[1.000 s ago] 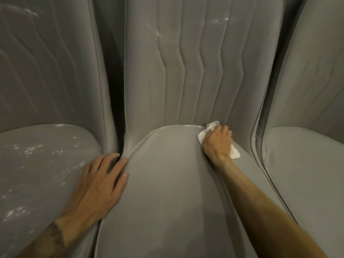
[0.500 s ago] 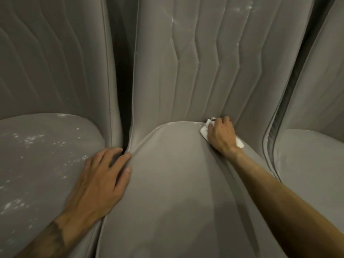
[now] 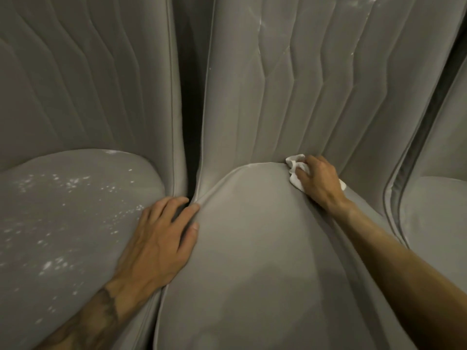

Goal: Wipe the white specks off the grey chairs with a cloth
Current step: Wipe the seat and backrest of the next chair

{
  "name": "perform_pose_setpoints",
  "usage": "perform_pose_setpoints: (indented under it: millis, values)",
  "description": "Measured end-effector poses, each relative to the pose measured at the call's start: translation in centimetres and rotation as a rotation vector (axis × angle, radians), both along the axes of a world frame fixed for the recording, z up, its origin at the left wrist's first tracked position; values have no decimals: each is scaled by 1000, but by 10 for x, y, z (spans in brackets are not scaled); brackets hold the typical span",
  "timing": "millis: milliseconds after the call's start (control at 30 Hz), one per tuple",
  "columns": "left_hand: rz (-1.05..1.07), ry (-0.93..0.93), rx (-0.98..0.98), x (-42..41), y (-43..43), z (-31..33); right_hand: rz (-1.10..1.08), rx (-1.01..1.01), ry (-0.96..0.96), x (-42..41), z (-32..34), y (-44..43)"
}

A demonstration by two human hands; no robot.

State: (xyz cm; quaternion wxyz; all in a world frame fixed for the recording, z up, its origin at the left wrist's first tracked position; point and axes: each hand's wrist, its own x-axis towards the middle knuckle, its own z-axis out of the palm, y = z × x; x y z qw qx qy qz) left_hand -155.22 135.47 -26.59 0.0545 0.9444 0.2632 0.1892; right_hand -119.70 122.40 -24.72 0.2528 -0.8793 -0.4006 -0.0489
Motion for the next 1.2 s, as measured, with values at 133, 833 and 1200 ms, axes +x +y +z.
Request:
perform_pose_setpoints:
  millis: [133,833,1200]
  values:
    - [-1,-14,17,0,1,-1,-163,47,-40,7,-2,-23]
    - [-28,-41,59,1,6,-10,22,-68,-11,5,2,1]
    - [-25,-32,47,0,6,-9,231,-92,14,3,6,7]
